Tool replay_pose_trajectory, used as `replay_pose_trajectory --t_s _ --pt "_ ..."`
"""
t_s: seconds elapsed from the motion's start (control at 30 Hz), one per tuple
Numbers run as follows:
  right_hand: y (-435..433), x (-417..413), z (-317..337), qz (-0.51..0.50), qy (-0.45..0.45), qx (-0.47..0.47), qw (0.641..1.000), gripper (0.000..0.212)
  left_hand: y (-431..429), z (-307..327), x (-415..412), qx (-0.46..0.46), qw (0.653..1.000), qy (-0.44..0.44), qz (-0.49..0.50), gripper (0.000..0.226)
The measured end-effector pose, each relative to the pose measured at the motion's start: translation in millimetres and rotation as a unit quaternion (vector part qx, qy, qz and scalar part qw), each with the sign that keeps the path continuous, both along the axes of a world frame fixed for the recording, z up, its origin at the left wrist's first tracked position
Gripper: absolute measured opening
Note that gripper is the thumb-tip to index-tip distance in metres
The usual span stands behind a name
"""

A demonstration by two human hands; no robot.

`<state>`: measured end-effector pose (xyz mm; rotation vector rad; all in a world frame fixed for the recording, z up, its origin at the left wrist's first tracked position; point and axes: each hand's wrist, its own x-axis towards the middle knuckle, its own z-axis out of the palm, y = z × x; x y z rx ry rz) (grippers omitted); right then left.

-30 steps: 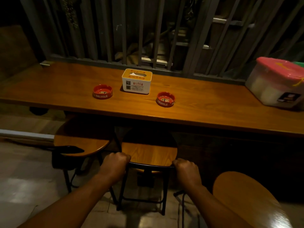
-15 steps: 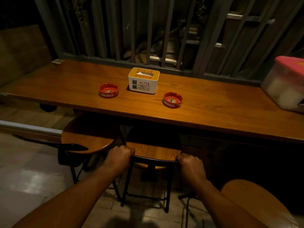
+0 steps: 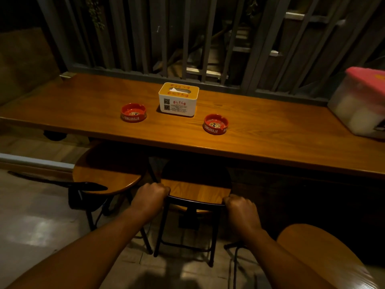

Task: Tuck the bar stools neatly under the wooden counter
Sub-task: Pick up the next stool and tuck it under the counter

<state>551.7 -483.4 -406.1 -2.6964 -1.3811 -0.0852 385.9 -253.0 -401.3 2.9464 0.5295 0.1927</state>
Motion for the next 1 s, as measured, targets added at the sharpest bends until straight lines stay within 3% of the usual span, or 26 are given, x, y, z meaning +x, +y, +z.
replay_pose_trajectory --t_s 0.5,0.63,0.77,0.9,1.0 --pt "11 -2 5 -0.023 0.024 0.015 0.999 0.014 -1 19 8 0.025 0.998 0.061 0.025 0.018" --pt "11 -3 5 -0.077 0.128 0.049 0.988 0.033 -2 25 9 0.013 0.996 0.087 0.034 0.015" --pt "-7 -13 16 -0.142 0.269 0.148 0.941 0.05 -12 38 10 -0.012 0.996 0.089 0.014 0.018" --pt "-46 -37 32 -0.192 0.307 0.15 0.92 0.063 -43 59 16 -0.002 0.997 0.044 -0.062 0.035" --pt "-84 -59 41 -0.26 0.283 0.14 0.913 0.062 -80 65 23 -0.036 0.99 -0.019 -0.137 0.041"
